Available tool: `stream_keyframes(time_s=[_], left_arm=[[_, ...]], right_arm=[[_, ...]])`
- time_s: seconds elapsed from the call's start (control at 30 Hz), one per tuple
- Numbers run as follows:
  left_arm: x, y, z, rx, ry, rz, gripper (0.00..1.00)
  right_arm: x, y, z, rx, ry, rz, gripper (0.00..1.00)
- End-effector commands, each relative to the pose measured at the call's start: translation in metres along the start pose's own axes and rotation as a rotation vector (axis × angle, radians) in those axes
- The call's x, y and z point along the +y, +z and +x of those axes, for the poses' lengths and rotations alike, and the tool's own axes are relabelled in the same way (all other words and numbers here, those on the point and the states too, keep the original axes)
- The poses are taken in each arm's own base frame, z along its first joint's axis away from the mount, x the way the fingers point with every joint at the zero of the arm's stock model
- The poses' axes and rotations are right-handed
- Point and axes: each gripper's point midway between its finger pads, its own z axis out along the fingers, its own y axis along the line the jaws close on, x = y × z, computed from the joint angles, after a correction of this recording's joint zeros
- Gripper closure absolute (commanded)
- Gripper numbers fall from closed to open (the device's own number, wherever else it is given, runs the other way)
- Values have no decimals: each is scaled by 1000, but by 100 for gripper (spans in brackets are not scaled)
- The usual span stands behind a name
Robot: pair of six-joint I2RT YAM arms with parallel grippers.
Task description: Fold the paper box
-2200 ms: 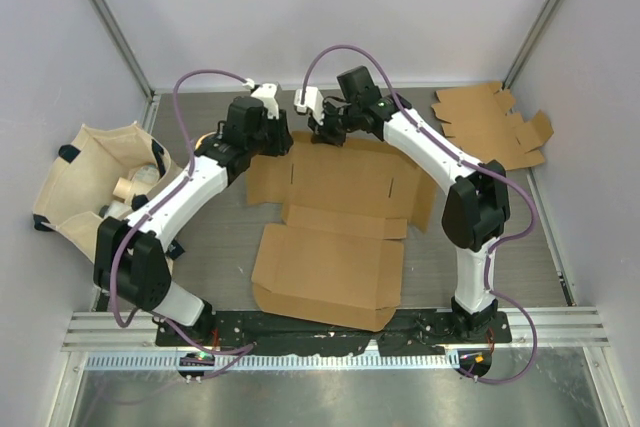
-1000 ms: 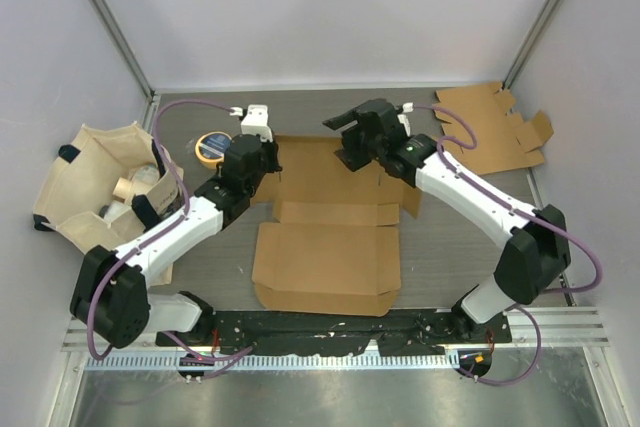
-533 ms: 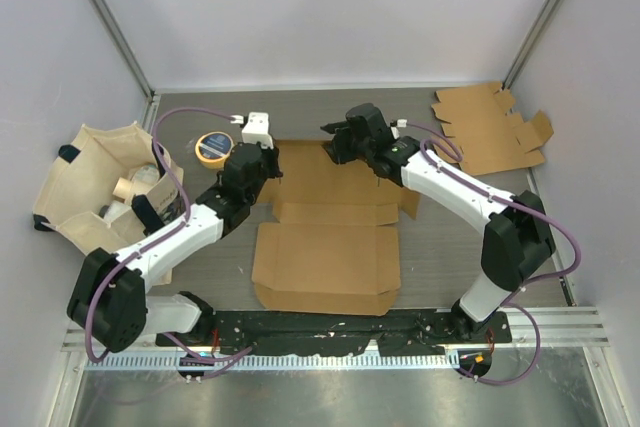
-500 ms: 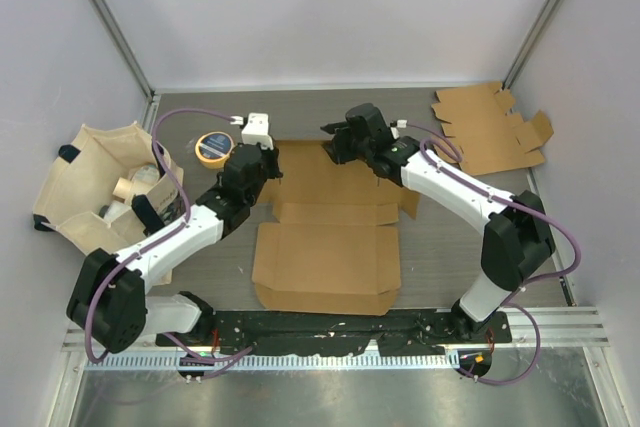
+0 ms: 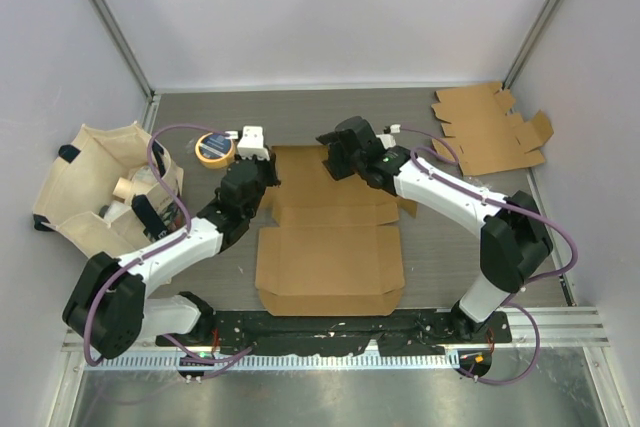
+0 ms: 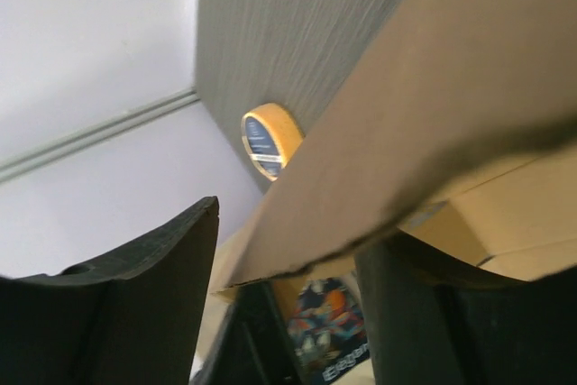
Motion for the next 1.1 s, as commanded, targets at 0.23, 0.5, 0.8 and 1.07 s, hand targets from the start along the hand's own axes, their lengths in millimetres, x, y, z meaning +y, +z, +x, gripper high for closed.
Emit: stream_keyframes(time_s=[0.23,0.5,0.8,1.07], left_arm=[[-1,-8,-27,-114,9,-15,100],[-7,-11,-30,-136,-8,-9,100],[-3,-17,-19,-160,-22,-11,100],[7,-29,6,-150,-37,-19,100]], right_arm=[[30,-36,-15,-182,-194,15,33],[27,-15,0,-137,-84,30,44],[18,-6,-3,-156,-58,11,69],[-13,-7,5,-138,-153,-69,96]])
